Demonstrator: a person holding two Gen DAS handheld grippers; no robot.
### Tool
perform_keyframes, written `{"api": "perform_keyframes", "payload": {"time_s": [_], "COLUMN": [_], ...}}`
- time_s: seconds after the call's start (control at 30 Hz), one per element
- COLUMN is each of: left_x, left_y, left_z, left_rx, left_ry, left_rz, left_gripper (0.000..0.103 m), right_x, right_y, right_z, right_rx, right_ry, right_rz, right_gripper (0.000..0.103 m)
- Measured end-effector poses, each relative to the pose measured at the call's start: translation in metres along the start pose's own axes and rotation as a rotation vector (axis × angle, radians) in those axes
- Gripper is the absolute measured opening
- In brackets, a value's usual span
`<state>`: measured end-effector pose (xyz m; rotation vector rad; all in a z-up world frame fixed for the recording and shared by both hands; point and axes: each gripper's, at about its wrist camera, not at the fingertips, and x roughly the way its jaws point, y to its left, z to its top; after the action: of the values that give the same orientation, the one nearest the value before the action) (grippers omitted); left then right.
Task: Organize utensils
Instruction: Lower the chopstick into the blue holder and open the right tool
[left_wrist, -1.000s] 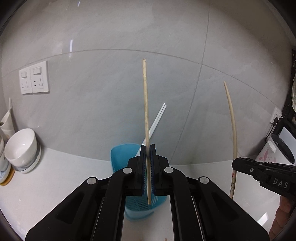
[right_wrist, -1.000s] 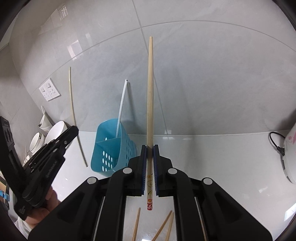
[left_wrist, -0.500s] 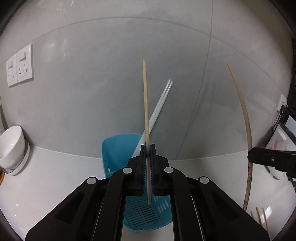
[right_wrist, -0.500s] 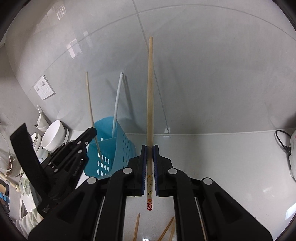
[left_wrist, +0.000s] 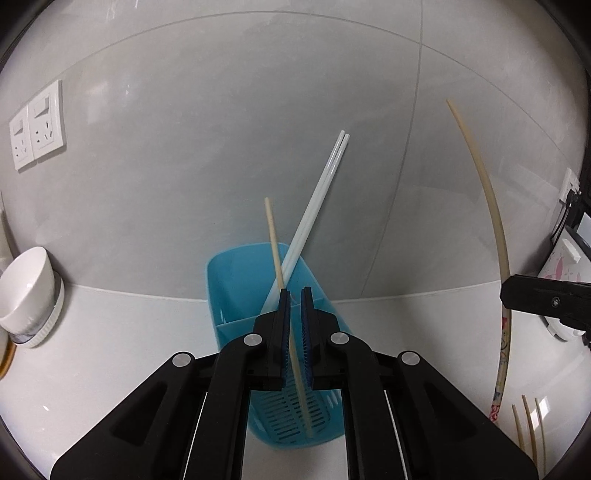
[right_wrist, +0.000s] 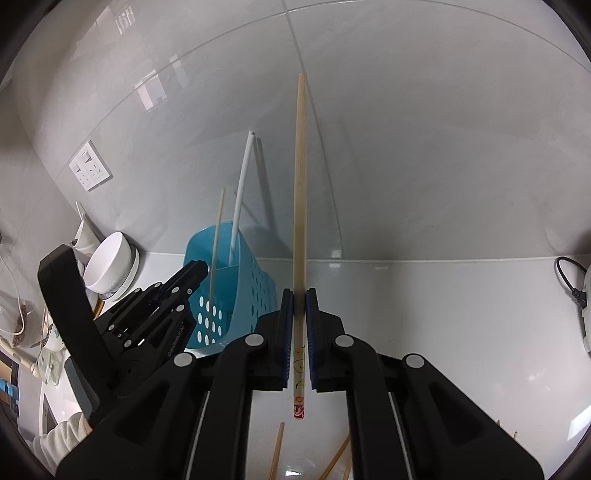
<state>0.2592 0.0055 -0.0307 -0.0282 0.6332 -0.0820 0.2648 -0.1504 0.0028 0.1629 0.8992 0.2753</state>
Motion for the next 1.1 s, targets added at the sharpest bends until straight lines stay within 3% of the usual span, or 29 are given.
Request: {"api": "perform_keyframes", "payload": {"time_s": [0.07,0.57,0.73,1.1], "left_x": [-0.010,-0.065,-0.070,-0.065], "left_y": [0.001,0.025,0.037,0.065], "left_z": [0.001,0.002,0.003,-0.007], "left_rx": [-0.002,-0.047,-0.054,-0.112], "left_ry": [0.002,0.066,0.096,0.137], "left_rz": [0.009,0.055,0.073,0.071], "left_gripper": [0.029,0.090,0.097,0.097], "right_x": [-0.002,0.002,0.009,0.038], "right_y": [0.003,0.031,0.042,0.069], "right_z": [0.002,0.011,0.016,0.024], "right_rx": [-0.009,-0.043,-0.035,-0.014], "right_ry": [-0.008,-0.041,-0.053,-0.130], "right_rz": [0.010,0.103,0.143,0.169], "right_gripper": [0.006,0.007,0.007,0.007]}}
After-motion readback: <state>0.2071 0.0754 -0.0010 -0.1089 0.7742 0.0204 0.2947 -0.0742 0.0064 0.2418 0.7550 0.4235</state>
